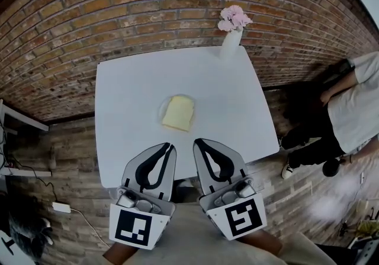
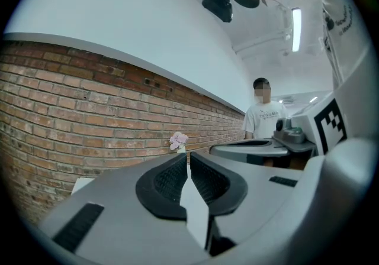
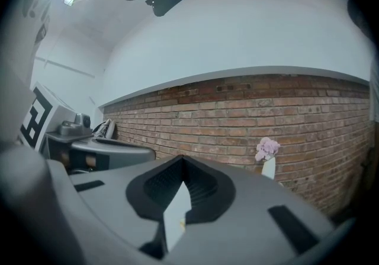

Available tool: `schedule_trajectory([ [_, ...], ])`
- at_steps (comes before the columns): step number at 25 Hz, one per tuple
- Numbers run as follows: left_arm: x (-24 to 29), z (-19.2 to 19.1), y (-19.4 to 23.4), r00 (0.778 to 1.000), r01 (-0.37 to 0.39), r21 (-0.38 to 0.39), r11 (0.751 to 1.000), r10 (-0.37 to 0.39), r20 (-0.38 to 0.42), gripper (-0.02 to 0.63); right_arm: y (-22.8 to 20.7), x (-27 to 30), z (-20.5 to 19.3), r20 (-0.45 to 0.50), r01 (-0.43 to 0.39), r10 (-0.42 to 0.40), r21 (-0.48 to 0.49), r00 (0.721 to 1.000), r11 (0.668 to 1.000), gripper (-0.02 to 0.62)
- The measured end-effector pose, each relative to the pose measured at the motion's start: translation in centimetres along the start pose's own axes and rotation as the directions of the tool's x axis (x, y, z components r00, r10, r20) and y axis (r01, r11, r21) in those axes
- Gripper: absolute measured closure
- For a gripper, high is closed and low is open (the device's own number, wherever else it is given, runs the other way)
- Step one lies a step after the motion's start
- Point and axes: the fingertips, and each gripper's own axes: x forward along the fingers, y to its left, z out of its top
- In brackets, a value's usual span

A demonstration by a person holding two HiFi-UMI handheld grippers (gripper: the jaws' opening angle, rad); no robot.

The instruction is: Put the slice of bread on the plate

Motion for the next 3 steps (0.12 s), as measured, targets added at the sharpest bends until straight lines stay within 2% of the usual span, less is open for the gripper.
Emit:
schedule_trajectory([
  [3, -0.07, -0.13, -0.19, 1.000, 0.003, 0.001, 1.000, -0.003, -0.002, 0.580, 0.08, -0.09, -0.23, -0.006, -0.004, 0.004, 0.000, 1.000, 1.000, 0.589],
])
